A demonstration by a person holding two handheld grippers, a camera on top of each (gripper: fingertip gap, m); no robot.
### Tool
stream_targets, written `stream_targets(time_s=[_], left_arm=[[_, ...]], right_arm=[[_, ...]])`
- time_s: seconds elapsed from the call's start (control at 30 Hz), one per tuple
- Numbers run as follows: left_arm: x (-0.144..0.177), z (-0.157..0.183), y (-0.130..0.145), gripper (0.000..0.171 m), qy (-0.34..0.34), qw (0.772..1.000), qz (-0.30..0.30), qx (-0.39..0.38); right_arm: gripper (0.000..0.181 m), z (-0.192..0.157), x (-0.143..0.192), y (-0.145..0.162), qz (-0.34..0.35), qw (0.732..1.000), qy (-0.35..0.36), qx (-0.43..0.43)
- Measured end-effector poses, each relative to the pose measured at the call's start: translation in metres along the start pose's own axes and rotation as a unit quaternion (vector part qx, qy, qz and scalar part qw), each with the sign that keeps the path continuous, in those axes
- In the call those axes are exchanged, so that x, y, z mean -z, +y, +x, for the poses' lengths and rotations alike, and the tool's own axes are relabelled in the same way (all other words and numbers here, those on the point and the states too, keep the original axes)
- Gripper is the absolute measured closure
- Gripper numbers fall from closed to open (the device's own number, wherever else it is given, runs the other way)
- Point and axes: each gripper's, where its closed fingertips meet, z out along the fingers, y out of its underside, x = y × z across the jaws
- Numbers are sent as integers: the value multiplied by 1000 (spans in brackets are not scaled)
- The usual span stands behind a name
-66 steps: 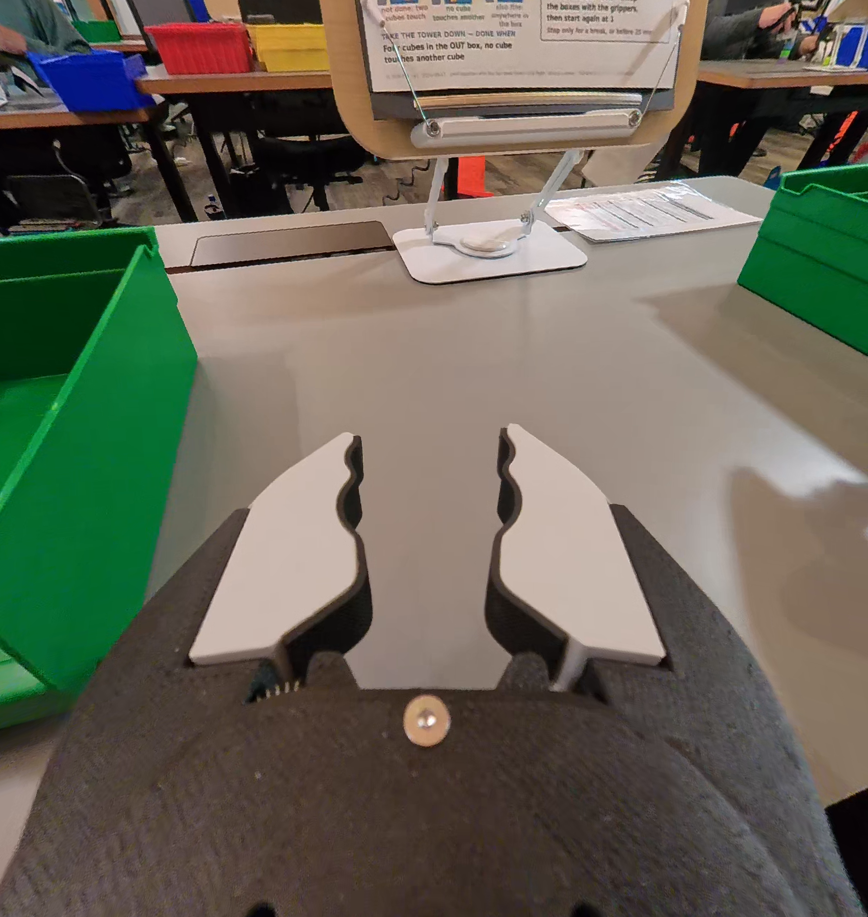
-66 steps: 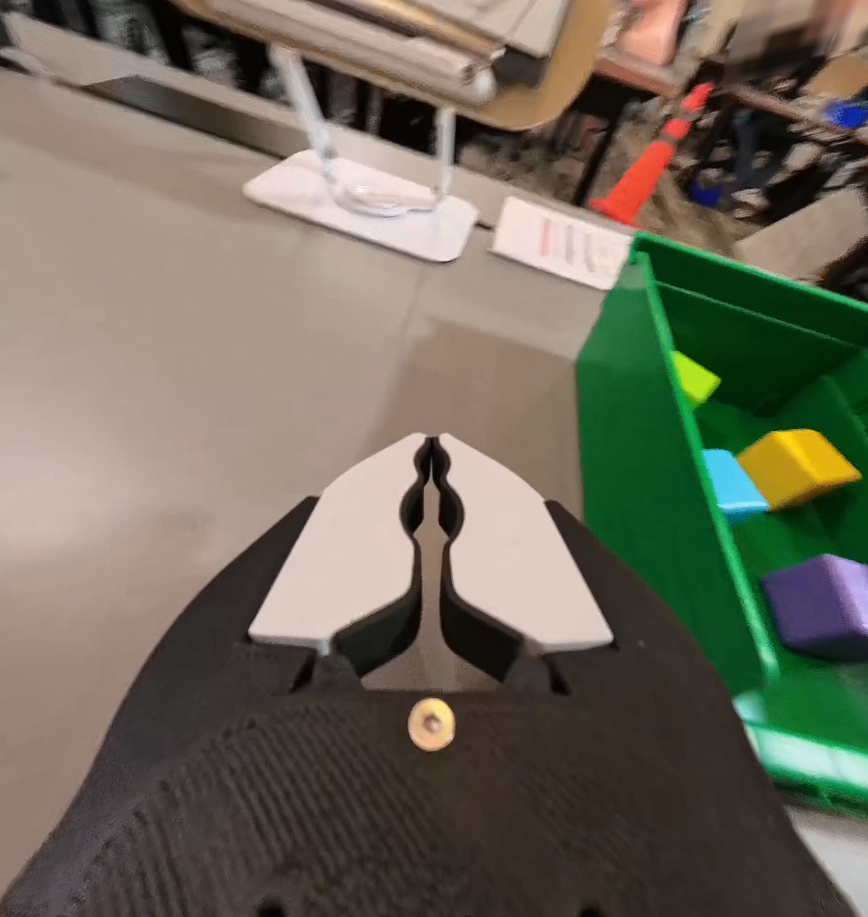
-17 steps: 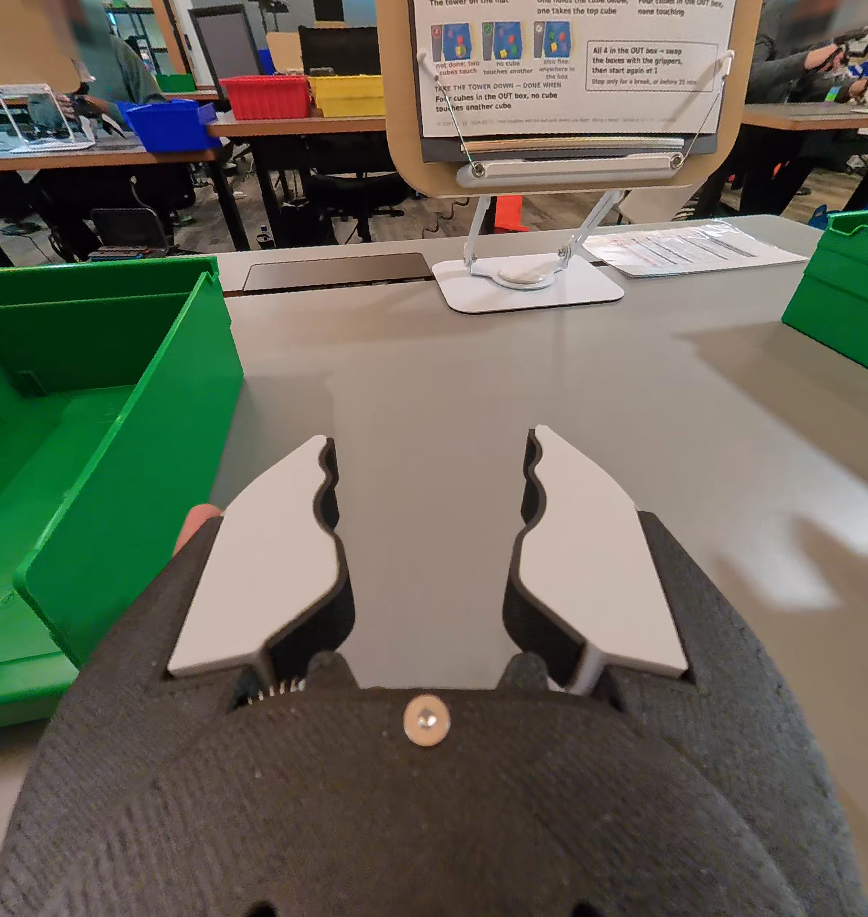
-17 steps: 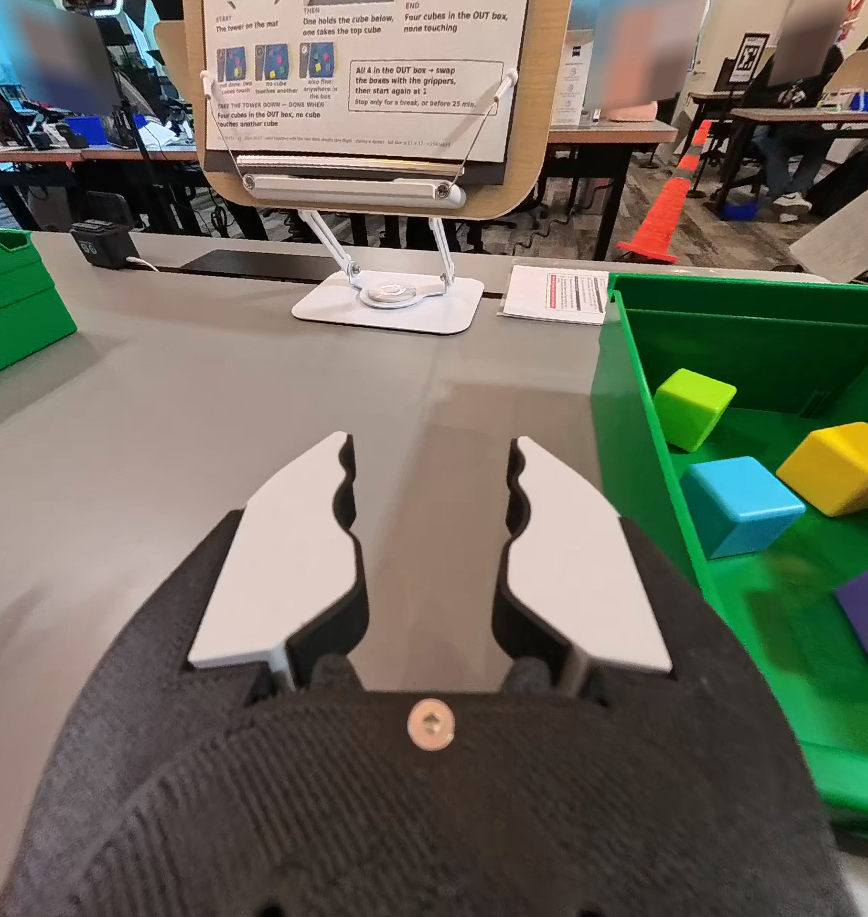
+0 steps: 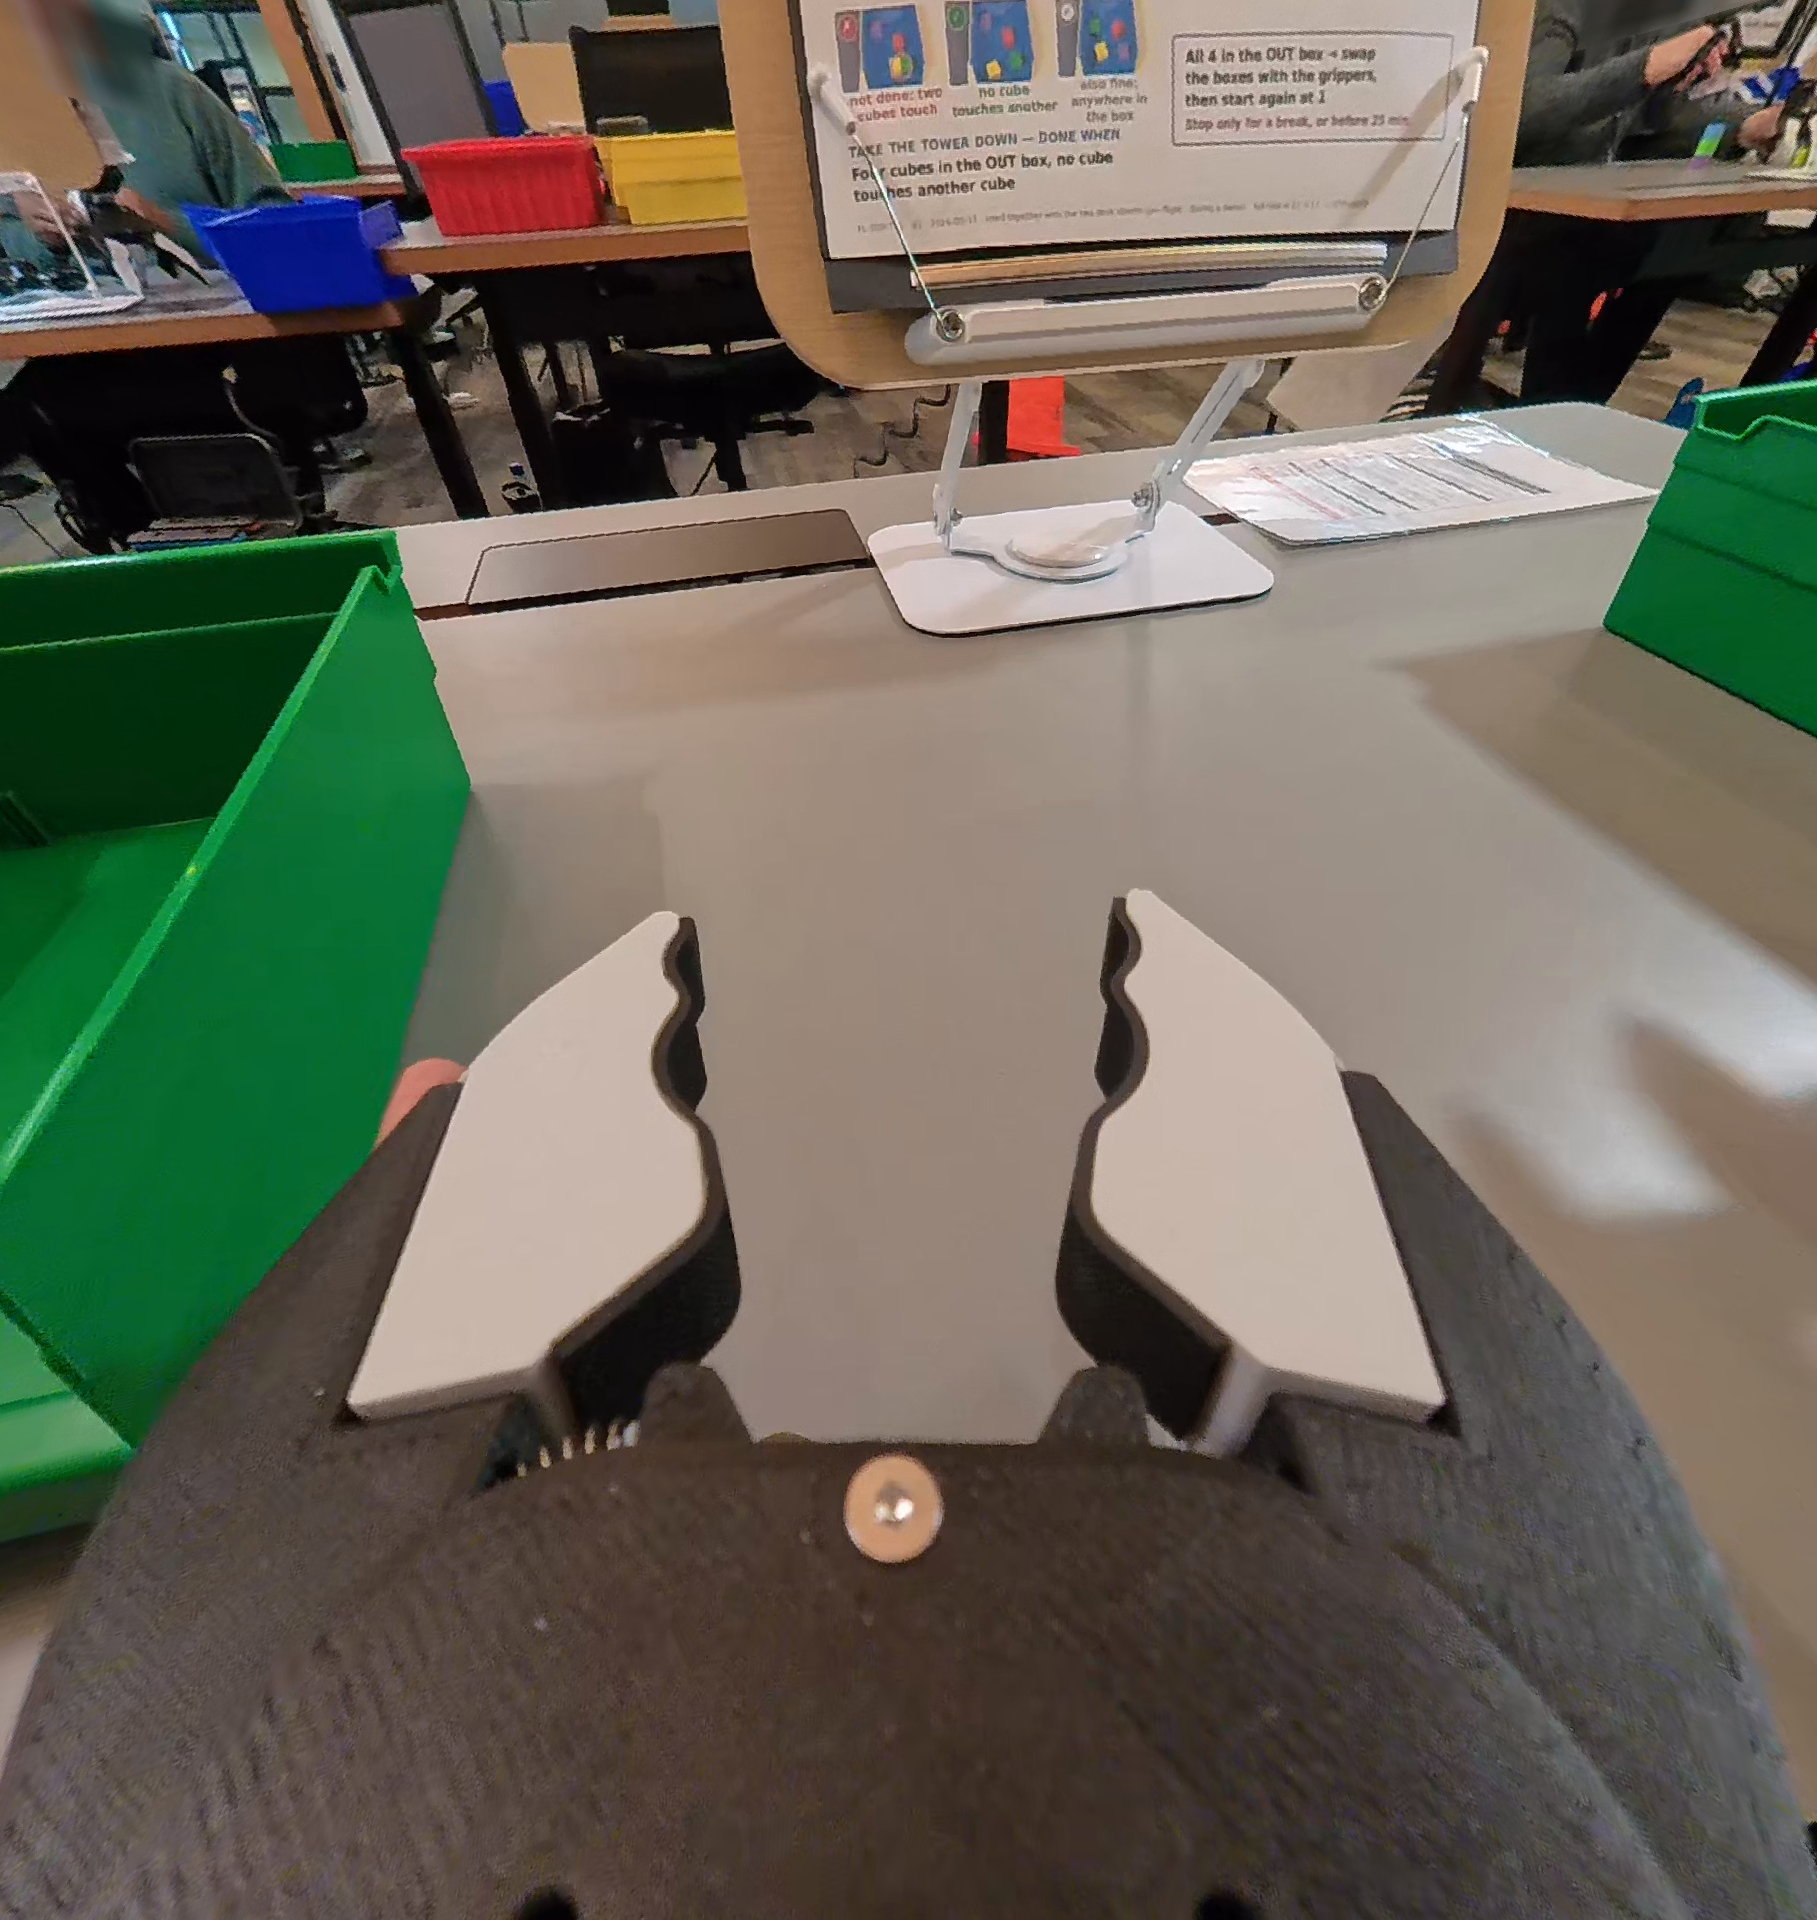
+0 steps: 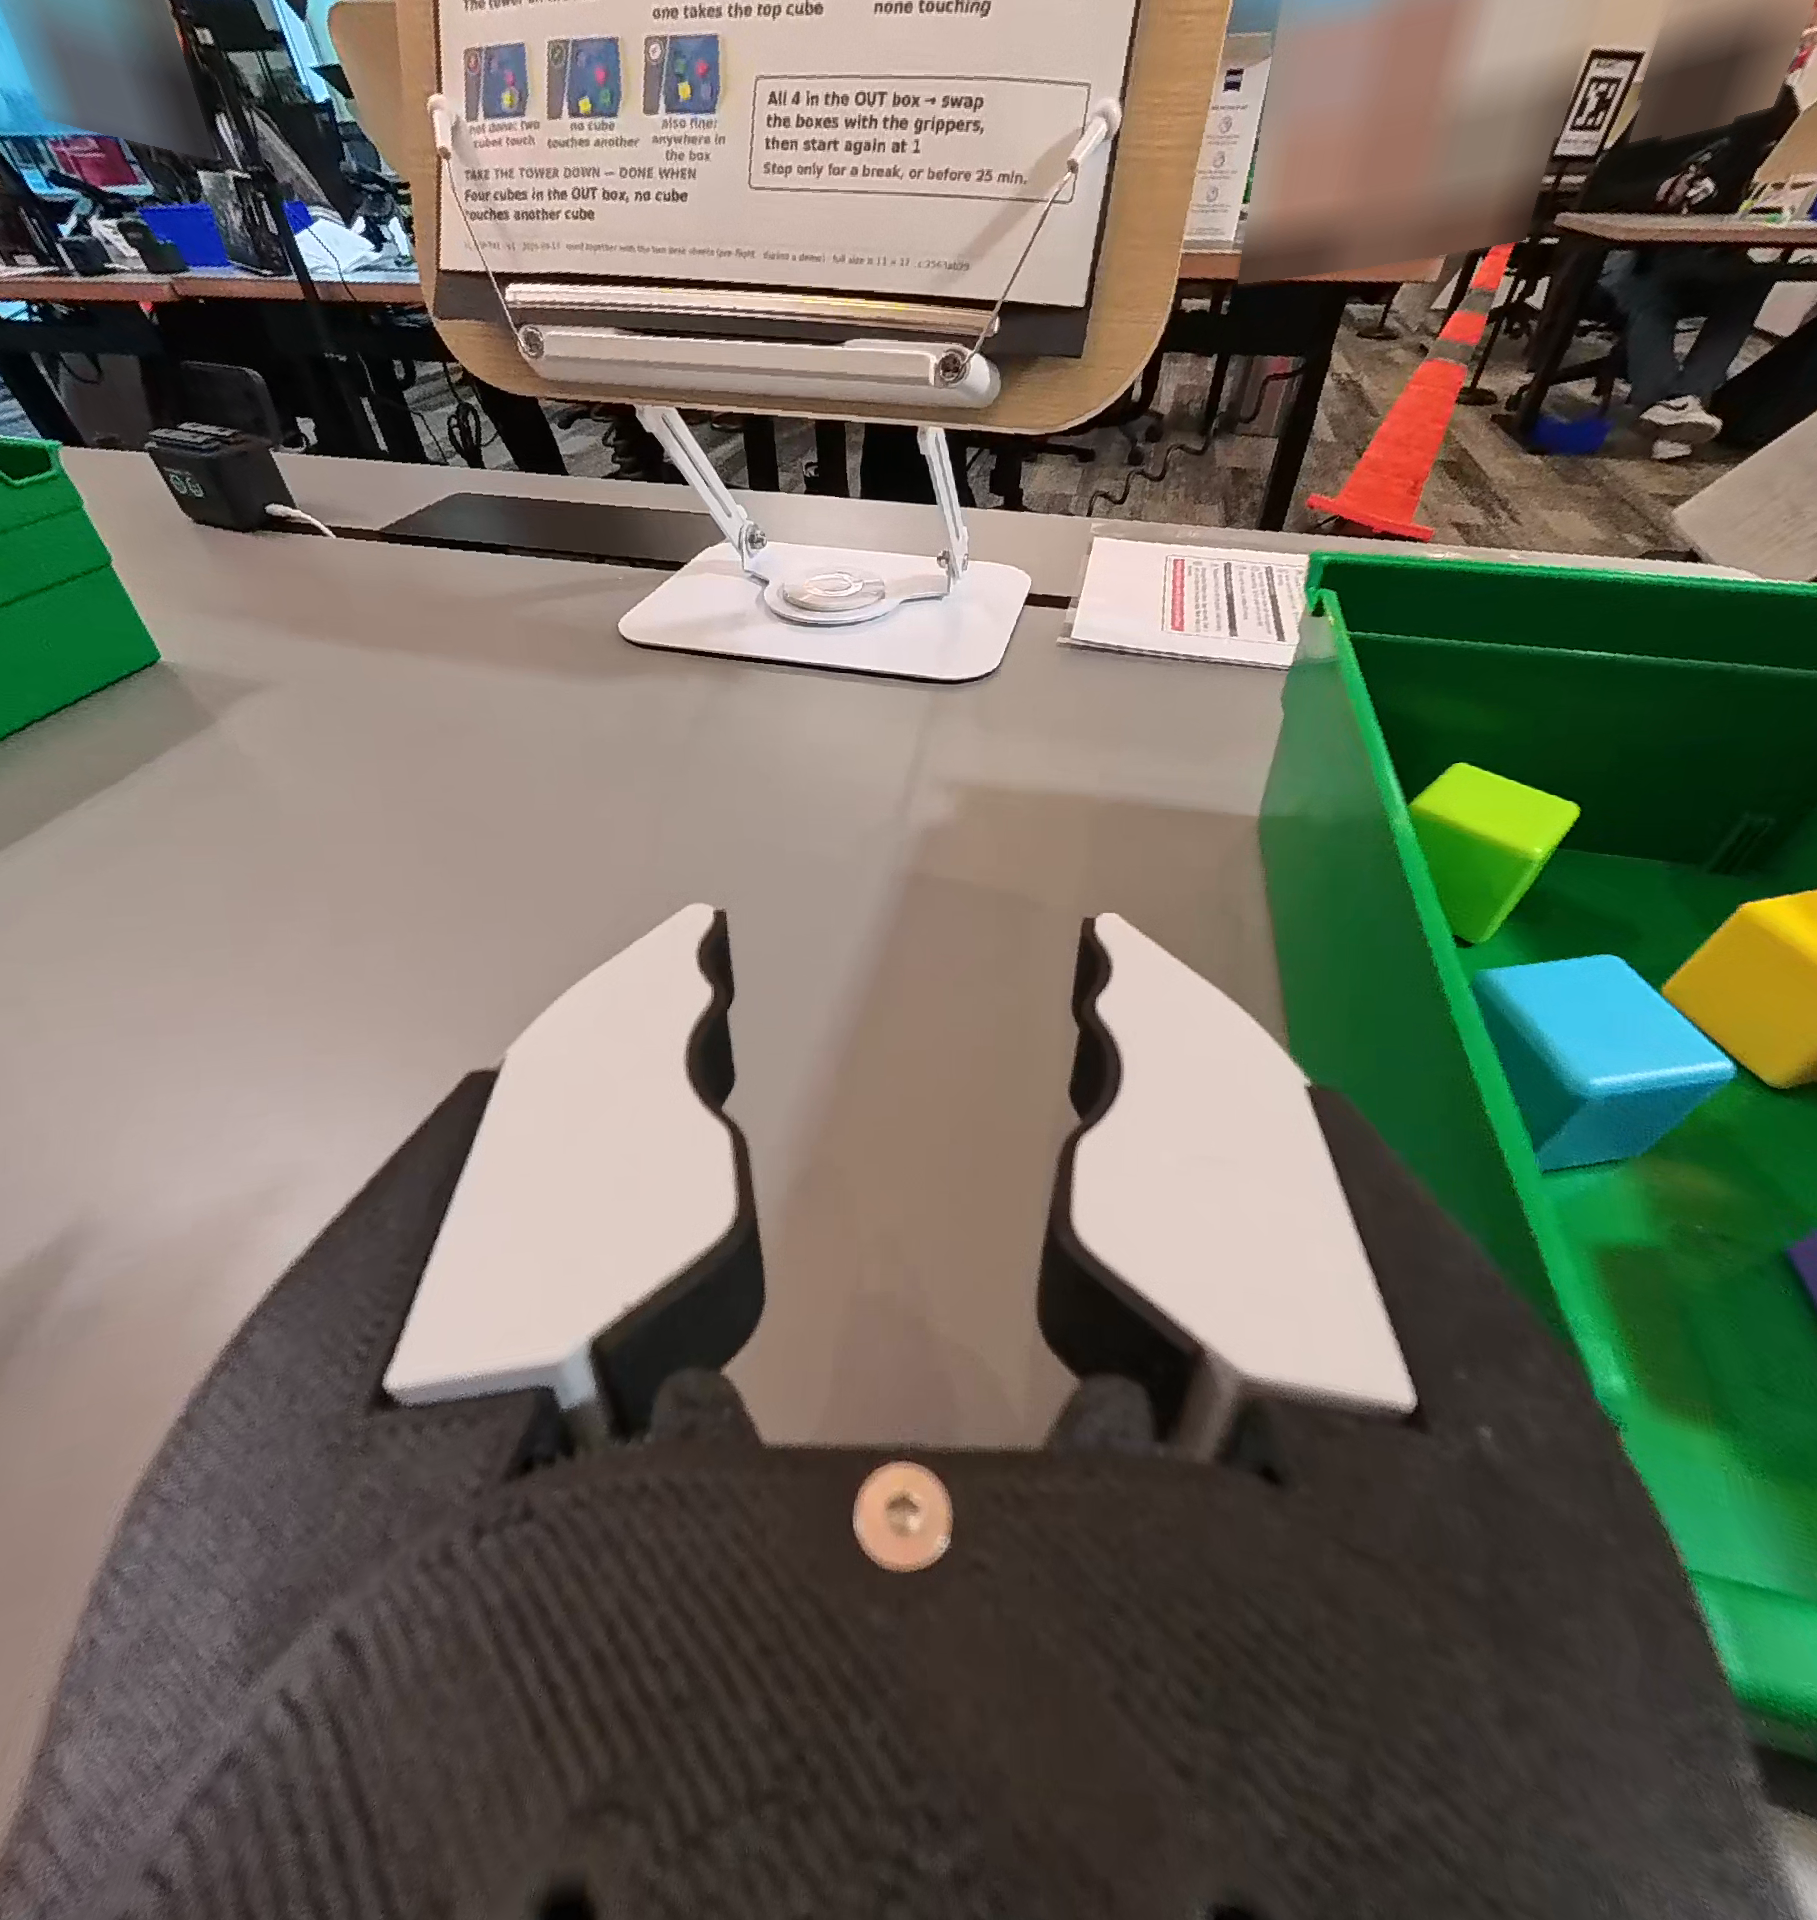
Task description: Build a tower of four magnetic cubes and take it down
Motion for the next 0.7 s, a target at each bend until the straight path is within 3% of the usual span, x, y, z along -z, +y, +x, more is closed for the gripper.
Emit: stream_targets(time_s=[0.7], left_arm=[[-3,4,3,87,9,1000,-10,-10]], right_arm=[[110,-14,-4,5,-10,1000,-17,7]])
